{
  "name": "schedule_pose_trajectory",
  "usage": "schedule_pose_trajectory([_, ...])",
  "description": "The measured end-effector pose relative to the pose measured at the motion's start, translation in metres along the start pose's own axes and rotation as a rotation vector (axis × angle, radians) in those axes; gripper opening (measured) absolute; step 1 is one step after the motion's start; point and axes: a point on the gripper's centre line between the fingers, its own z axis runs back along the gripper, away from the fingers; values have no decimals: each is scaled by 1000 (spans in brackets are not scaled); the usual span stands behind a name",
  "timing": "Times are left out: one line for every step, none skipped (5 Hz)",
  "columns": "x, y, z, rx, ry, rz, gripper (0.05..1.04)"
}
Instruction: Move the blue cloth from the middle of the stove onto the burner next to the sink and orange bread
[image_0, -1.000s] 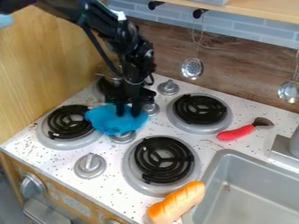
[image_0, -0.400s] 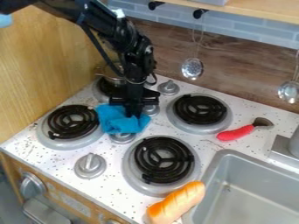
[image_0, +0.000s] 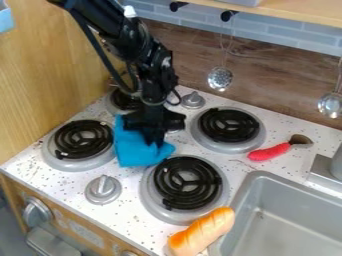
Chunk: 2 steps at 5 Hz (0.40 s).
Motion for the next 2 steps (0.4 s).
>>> schedule_pose_trajectory([-24, 12, 6, 5, 4, -42, 88])
schedule_pose_trajectory([-51, 57, 17, 7, 46, -88, 88])
